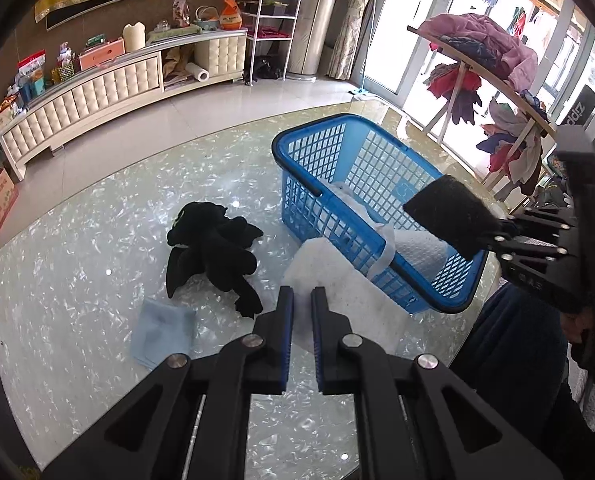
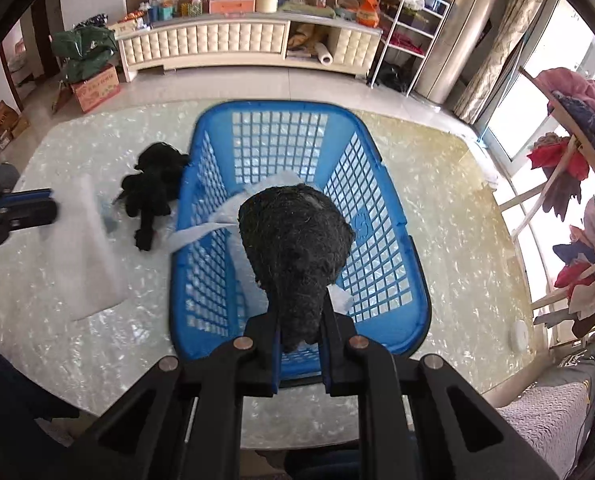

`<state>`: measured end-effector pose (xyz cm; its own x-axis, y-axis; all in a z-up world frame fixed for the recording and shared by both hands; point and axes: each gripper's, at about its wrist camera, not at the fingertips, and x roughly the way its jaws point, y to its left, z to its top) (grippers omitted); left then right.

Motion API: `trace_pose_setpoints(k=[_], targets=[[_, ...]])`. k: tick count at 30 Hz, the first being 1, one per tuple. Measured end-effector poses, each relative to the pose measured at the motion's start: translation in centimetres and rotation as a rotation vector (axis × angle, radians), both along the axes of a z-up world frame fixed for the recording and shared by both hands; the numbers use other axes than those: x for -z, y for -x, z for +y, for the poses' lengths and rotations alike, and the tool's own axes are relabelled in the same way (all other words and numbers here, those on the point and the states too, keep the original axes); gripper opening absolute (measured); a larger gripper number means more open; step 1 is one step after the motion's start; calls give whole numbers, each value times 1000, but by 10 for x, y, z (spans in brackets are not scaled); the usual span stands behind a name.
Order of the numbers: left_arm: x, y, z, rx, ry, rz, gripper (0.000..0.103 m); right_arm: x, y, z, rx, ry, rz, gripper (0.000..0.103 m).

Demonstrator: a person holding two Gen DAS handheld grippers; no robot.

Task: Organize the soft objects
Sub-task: 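Lower the black fuzzy pad into the basket and open the right tool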

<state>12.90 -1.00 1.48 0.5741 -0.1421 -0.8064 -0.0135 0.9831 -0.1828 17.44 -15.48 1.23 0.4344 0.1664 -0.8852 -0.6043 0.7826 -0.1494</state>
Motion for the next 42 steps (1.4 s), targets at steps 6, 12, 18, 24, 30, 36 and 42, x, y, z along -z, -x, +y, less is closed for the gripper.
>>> trace_pose_setpoints(k=[6,12,18,24,30,36,42], targets=[[0,0,-3,8,0,9,8,19,-26,7,18,37,22,14],[3,-1,-3,15,3,20,8,32,-43,21,5,80,33,14],[8,-3,-4,10,5,41,8,42,-53,24,12,125,40,16],[11,-5,-2,6,10,46,8,43,-57,21,17,140,44,24],[13,-6,-2,6,8,53,8,36,-56,15,15,139,22,42],[13,-5,3,-12,7,54,8,19,-52,3,13,107,-13,75],[-3,-5,1,-10,20,16,8,-1,-33,-6,7,55,-59,92]])
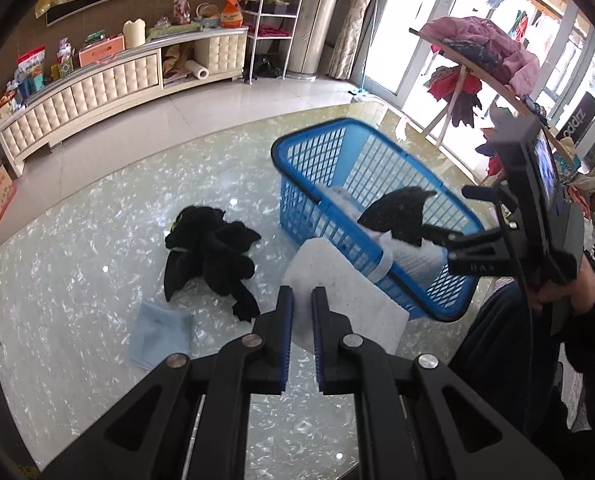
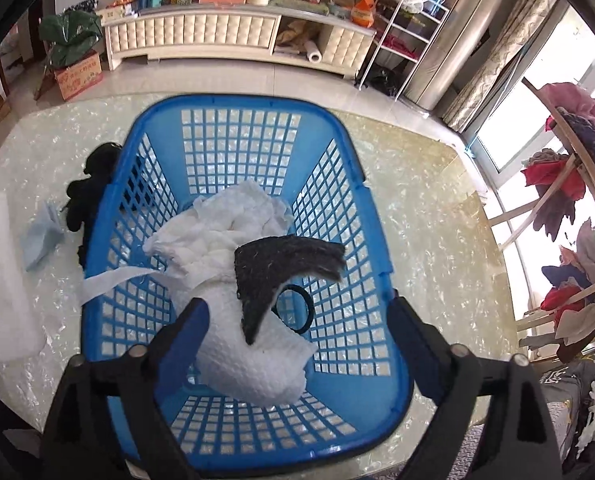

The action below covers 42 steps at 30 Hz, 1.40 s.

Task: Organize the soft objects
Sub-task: 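Lower the black fuzzy pad into the basket and open the right tool, then carry the white sheet over the basket with the left tool and open it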

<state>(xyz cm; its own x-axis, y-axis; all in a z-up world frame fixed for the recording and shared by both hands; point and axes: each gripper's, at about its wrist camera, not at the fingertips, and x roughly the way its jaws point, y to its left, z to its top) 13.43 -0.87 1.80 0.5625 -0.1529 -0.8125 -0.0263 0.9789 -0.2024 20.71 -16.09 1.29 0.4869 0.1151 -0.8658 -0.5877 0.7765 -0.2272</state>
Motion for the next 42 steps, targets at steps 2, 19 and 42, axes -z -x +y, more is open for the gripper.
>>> trace_pose_setpoints(k=[2,19,42], targets=[[-8,0,-1,2,-4,-10,8,-5,5,-8,3,-36,5,94],[-48,-37,-52,27,-49,-24,8,-4,24,-32,-50,-167,26,97],[9,-140,-91,102,-155,121,9,10,6,-43,14,-224,64,102]])
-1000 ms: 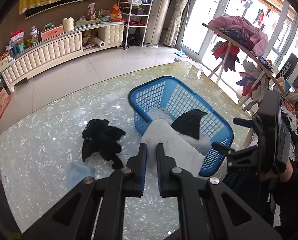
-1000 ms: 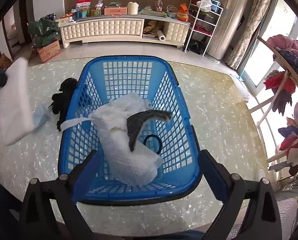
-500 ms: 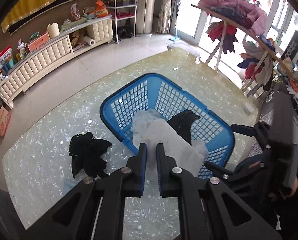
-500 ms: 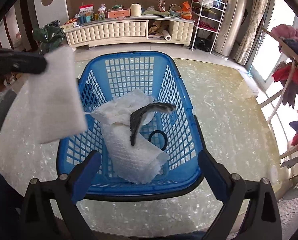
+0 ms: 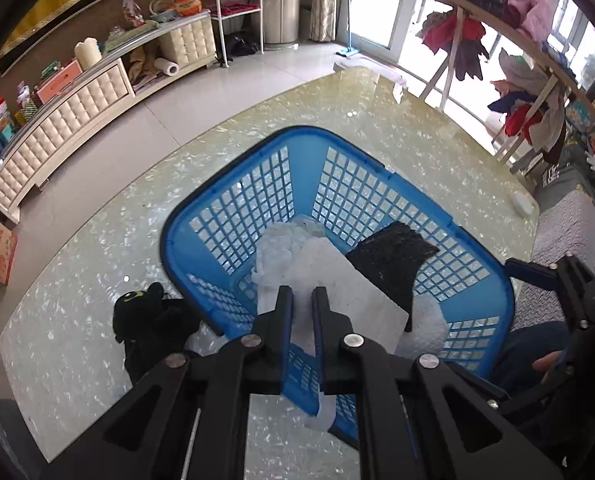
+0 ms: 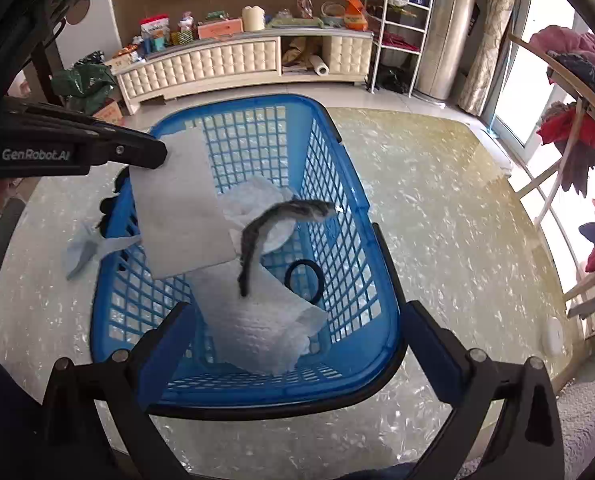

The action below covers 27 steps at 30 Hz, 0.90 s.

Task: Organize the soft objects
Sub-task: 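Carry the white sheet over the basket with the left tool and open it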

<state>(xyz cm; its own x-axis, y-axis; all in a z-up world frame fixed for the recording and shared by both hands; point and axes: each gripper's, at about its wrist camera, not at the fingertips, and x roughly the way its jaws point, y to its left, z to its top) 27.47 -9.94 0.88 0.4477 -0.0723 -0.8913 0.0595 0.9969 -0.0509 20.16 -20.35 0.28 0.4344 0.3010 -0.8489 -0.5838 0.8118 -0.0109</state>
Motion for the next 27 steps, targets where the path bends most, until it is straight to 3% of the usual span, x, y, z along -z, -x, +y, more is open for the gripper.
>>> trace_pose_setpoints(k=[8,22,23,26,27], targets=[[29,-20,-10,58,-48,38,9,-1,-2,-6,33,-21,-4,102],[40,-35,-13,105,-121,-44,10,1,-12,-12,82,-46,26,102],[41,-36,-14,103,-123,-44,13,1,-12,-13,84,-49,27,102],[43,-37,-16,103,-136,-55,48,1,-15,-13,85,-56,35,102],[43,-37,-16,101,-145,-65,50,2,-15,-13,84,-56,38,102]])
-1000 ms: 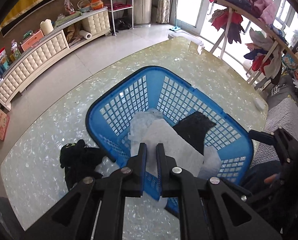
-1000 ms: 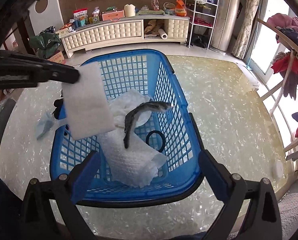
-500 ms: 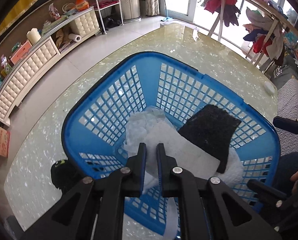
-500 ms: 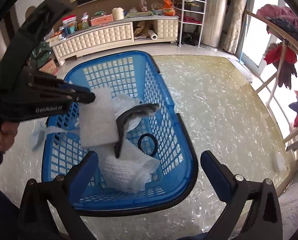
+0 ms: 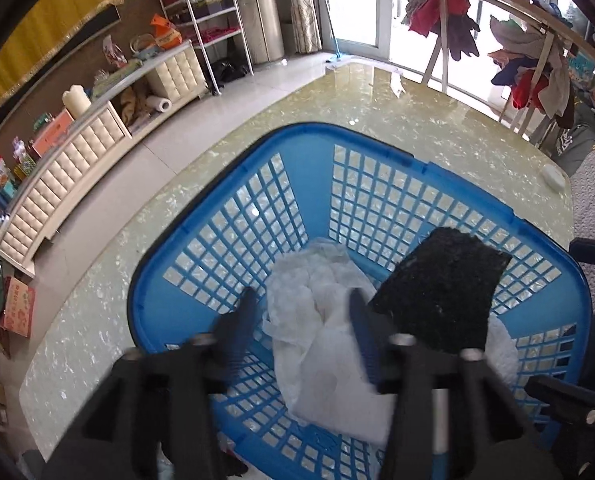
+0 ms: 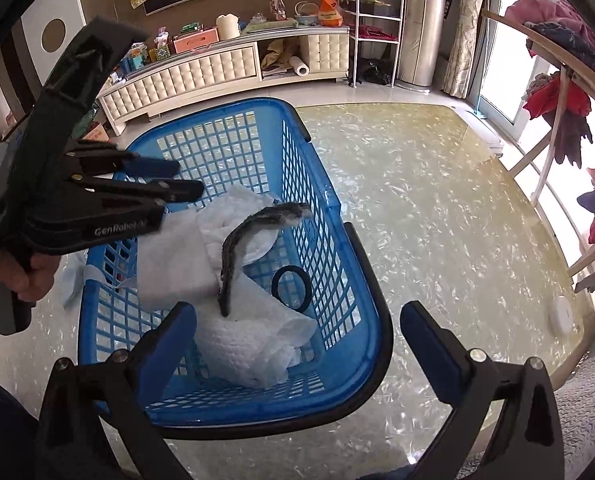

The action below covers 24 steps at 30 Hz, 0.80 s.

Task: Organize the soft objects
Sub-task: 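Carry the white sheet over the basket with the left tool and open it, then withdraw both tools from the basket back over the table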

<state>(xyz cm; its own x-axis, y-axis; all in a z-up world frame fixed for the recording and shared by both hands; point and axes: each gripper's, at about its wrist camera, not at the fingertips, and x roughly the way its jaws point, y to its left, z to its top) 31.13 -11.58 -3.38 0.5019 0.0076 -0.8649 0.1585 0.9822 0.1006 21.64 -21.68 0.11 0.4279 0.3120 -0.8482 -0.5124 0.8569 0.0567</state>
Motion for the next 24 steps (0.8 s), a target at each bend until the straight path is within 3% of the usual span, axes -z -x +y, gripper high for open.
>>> trace_pose_setpoints(k=[2,6,10,16,19,23,24], targets=[[-1,1,0,-5,-8,-19,53,1,-1,0,-2,0,5,102],[-5,3,1,-6,-19,-33,73,1,-1,0,-2,0,6,102],[-8,5,0,2,-21,-22,73,1,-2,-1,3,-4,7,102],[-21,17,-1,23,-4,-38,81,-2,-2,-3,5,-22,6,102],[-30,24,-1,41,25,-45,87,-3,-1,-5,4,-33,7,102],[-39,36,-7,57,4,-69,103,-8,3,-7,1,-51,-14,102],[-40,39,-8,64,6,-74,103,-9,4,-7,1,-55,-17,102]])
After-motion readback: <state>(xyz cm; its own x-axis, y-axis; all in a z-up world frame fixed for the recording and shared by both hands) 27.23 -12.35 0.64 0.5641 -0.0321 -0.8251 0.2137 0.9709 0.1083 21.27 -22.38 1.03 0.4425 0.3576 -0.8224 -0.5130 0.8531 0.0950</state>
